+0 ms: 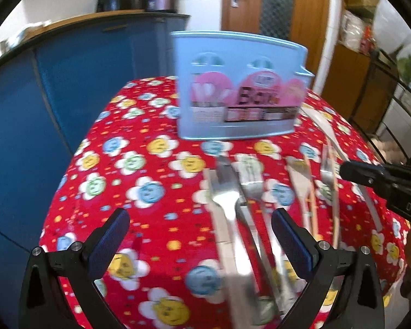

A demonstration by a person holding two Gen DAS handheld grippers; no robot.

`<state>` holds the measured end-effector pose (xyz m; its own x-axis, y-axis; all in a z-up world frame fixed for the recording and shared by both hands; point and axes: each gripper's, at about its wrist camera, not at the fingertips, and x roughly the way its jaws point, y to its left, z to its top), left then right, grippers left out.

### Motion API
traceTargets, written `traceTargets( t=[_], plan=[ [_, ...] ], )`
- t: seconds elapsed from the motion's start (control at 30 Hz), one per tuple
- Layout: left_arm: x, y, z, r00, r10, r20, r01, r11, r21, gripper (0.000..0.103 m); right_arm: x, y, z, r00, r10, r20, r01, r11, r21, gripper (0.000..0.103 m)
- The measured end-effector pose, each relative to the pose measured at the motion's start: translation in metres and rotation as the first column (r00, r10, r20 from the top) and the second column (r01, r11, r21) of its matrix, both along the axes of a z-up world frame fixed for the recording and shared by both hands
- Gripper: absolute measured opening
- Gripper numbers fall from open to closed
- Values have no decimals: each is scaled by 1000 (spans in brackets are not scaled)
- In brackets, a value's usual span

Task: Organize utensils
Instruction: 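Grasp a silver fork with the left tool while the right tool holds the spoon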

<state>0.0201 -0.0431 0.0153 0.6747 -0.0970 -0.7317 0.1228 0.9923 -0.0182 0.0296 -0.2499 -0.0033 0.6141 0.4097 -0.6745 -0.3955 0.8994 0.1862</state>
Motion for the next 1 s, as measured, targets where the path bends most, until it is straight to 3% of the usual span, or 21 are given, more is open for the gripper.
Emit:
traceTargets(
  t=[0.13, 0.43, 0.73, 1.0],
  plan=[
    [5, -29, 0, 998, -60, -22, 60, 997, 41, 102, -2, -11, 0, 1000, -13, 8, 13, 1000, 27, 7],
    [20, -65, -17, 990, -101, -97, 115, 982, 150, 102, 0, -34, -8, 999, -42, -6, 42, 996, 82, 7],
    [30, -78, -22, 984, -127, -128, 148, 974, 171, 97, 2, -47, -12, 999, -41, -14, 43, 992, 123, 7],
    [38, -89, -23, 971, -172, -165, 198, 967, 162, 74, 3, -54, -14, 998, -47, -35, 52, 987, 151, 7]
  ],
)
